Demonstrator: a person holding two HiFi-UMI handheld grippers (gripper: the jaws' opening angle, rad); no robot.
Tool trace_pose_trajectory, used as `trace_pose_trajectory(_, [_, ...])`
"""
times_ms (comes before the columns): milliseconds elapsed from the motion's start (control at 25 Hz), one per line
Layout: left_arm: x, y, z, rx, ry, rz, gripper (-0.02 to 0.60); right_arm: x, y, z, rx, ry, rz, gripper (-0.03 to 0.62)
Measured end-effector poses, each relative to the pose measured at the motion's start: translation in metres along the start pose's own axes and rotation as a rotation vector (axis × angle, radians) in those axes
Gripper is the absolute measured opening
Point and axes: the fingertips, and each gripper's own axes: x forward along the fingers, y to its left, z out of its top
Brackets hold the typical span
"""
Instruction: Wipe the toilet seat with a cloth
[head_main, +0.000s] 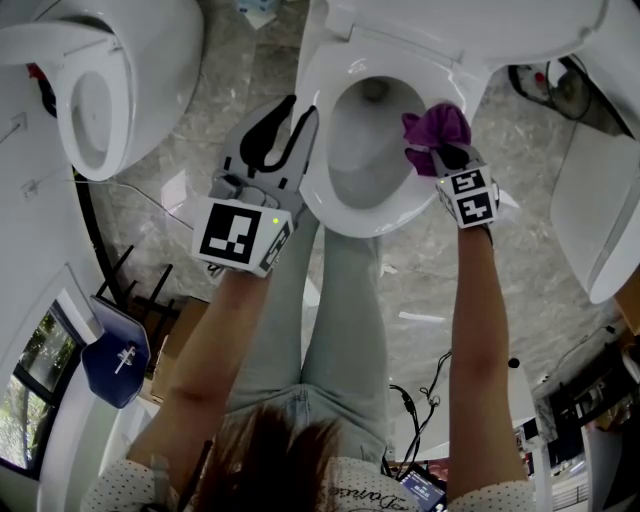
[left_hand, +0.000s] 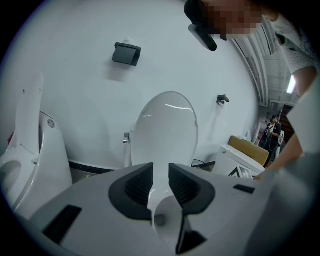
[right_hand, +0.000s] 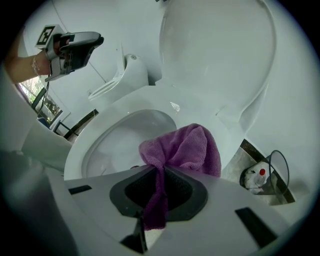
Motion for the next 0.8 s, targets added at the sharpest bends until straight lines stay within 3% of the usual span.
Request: trace_pose_trajectory(800, [-0.016,-0.001,-0.007,-0.009,0.003,0.025,0.094,-0.002,0.03,-0.022,0.035,-0.003,0.034,0.054])
